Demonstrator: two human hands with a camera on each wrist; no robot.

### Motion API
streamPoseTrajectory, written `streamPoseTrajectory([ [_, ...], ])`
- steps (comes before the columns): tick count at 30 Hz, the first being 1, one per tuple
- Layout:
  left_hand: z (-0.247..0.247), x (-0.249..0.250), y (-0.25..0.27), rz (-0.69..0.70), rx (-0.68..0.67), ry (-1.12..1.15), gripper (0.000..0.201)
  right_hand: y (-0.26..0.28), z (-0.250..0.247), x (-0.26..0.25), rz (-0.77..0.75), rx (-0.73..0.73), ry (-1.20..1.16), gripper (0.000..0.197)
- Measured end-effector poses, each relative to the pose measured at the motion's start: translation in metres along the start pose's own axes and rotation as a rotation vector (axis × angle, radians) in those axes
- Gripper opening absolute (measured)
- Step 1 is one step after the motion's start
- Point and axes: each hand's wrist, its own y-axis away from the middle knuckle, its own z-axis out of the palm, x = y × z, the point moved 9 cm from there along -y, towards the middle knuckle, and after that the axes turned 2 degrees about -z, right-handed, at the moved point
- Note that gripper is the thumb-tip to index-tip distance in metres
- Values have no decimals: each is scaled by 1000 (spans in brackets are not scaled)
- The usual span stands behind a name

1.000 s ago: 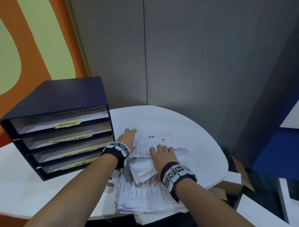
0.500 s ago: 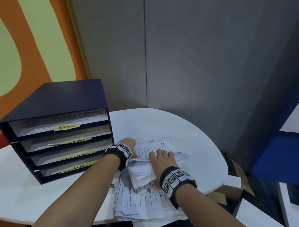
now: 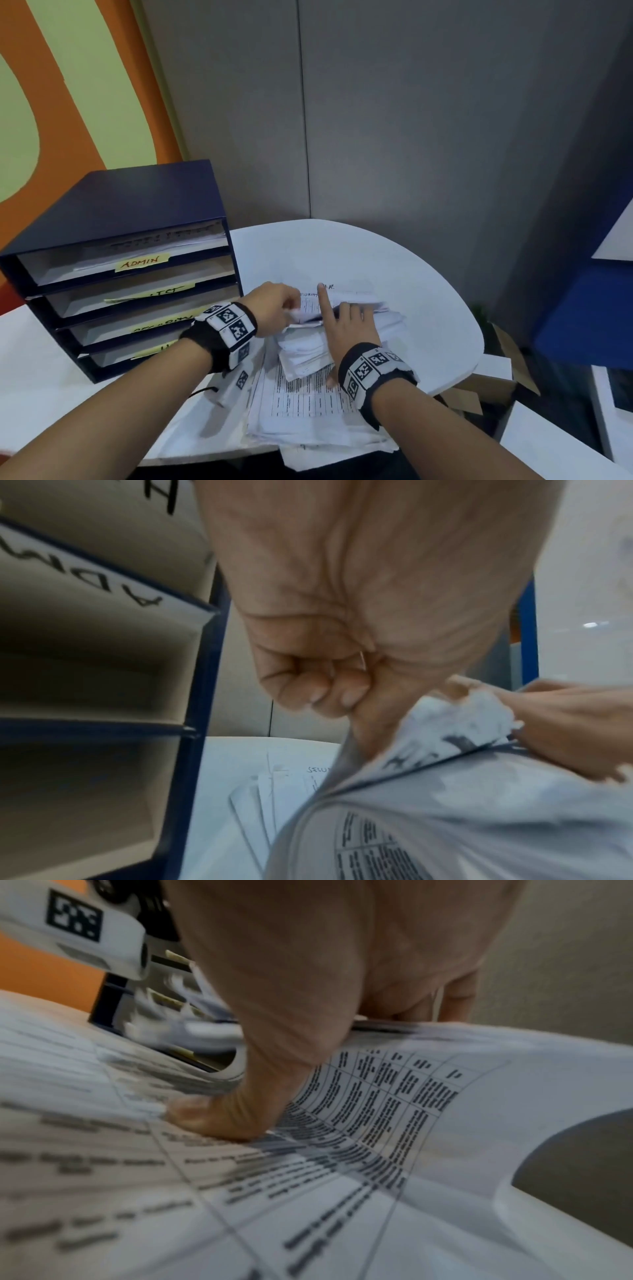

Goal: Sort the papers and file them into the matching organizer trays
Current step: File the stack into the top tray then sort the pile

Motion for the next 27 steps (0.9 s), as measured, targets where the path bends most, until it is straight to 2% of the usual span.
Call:
streamPoseTrajectory([
  [2, 1, 5, 12, 42, -121, -81, 15, 3, -2, -6, -7, -6, 60, 104],
  [5, -5, 10, 15, 13, -246, -143, 36, 7, -3, -12, 20, -77, 164, 66],
  [7, -9, 10, 9, -31, -291, -137, 53, 10, -3, -10, 48, -99, 197, 52],
  [10, -18, 8, -11, -60, -197, -44, 45, 13, -1, -10, 35, -123, 217, 56],
  [12, -18, -2, -32, -88, -83, -41, 36, 10, 2, -10, 25, -138, 153, 57],
  [13, -12, -9, -41, -119, -55, -46, 38, 9, 5, -10, 24, -150, 104, 55],
  [16, 17, -28, -57, -223, -94, -46, 56, 7, 9, -6, 23, -163, 13, 48],
  [18, 35, -35, -64, -248, -153, -70, 69, 6, 11, -4, 19, -167, -3, 52],
  [20, 42, -36, -67, -236, -146, -133, 74, 5, 12, -3, 14, -168, -13, 57],
  [22, 37, -37, -70, -216, -50, -223, 72, 3, 13, -3, 9, -167, -16, 59],
  [24, 24, -34, -71, -198, 51, -250, 62, 1, 13, -2, 6, -167, -13, 60],
  [27, 5, -27, -66, -184, 104, -219, 26, -2, 14, -2, 8, -168, -20, 60],
])
